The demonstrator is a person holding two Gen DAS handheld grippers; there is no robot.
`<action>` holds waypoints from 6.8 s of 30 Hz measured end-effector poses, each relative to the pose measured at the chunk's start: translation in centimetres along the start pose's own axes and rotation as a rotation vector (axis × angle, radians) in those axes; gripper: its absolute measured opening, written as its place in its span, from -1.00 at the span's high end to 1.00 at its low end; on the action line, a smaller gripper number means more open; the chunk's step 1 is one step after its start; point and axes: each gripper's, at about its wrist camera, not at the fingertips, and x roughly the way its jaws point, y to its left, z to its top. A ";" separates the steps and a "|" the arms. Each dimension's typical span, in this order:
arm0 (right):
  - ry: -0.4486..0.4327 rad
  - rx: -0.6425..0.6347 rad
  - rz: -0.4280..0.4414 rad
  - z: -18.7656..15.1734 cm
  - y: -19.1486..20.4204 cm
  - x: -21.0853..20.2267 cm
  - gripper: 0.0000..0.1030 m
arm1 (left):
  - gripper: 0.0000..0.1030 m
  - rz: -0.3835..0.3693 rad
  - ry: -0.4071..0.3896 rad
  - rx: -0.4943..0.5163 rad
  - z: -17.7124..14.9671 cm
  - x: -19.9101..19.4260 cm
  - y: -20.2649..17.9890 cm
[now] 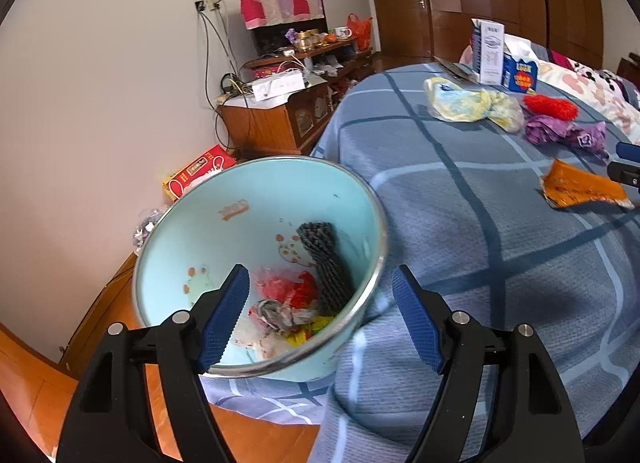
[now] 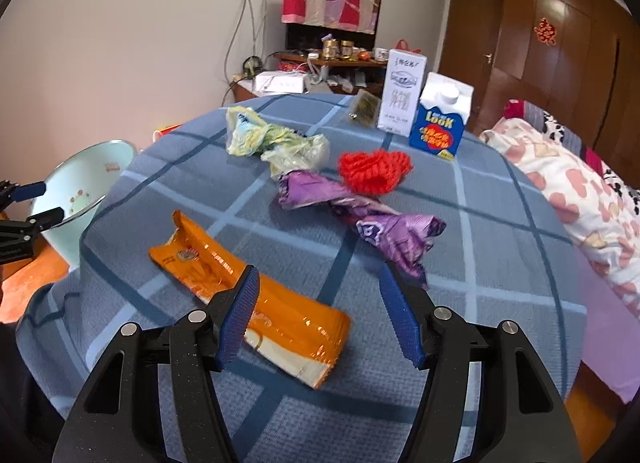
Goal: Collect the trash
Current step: 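Grasp the orange wrapper on the table with the right gripper, then lift the orange wrapper with the right gripper while the left gripper reaches for the yellow-white bag, then carry the orange wrapper with the right gripper while the left gripper carries the yellow-white bag toward the bin, then open the right gripper over the blue bin while the left gripper releases the yellow-white bag into it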
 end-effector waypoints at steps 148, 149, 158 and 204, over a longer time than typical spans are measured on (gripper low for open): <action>-0.127 -0.026 0.138 7.9 10.5 2.8 0.83 | 0.87 -0.013 -0.031 -0.050 6.5 0.0 3.6; -0.126 -0.036 0.144 7.9 11.0 2.9 0.83 | 0.87 -0.009 -0.030 -0.054 6.3 -0.1 3.9; -0.119 -0.091 0.173 8.2 13.7 3.2 0.83 | 0.87 0.020 -0.020 -0.083 4.7 -0.6 6.2; -0.122 -0.253 0.276 9.9 21.9 4.0 0.83 | 0.87 0.119 -0.006 -0.186 1.3 -1.9 12.1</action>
